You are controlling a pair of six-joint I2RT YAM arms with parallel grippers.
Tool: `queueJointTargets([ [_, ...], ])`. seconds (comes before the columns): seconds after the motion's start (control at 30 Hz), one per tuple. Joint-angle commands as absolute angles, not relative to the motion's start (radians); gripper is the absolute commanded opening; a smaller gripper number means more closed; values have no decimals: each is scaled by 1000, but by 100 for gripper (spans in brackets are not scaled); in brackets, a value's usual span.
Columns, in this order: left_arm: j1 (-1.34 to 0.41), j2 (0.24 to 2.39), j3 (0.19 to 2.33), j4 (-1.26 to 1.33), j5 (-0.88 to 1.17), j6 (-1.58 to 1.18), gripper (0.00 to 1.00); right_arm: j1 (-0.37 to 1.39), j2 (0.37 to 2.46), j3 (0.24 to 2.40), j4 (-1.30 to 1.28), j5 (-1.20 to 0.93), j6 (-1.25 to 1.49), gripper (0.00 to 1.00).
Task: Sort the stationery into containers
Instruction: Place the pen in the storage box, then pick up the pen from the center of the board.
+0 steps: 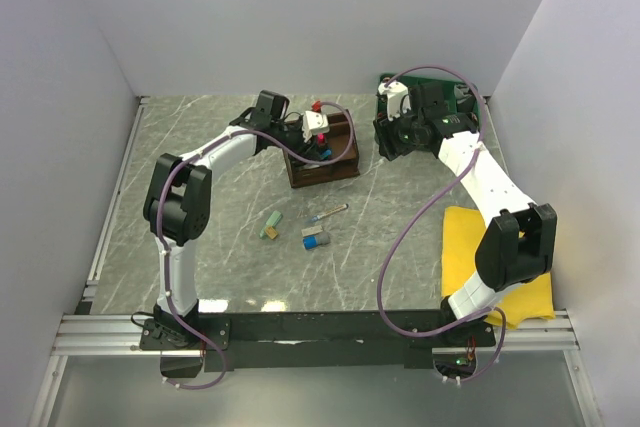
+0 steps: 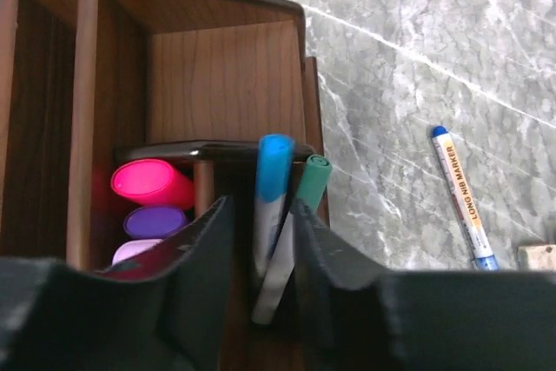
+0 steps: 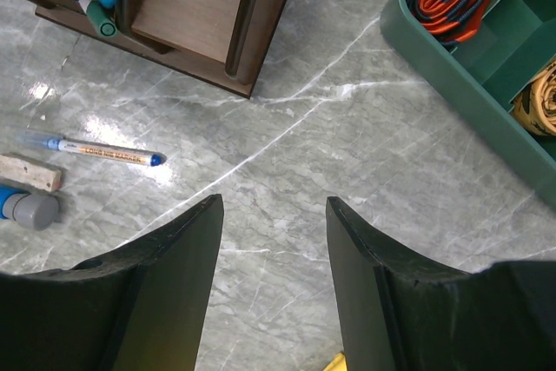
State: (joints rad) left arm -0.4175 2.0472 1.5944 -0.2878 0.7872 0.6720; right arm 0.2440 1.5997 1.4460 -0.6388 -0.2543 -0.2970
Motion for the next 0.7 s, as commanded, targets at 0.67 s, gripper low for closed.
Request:
queueJointTargets([
  [0.67,-166,1713,1459,-404,543,133,51,362,1609,1414,-788,-609,-945,60],
])
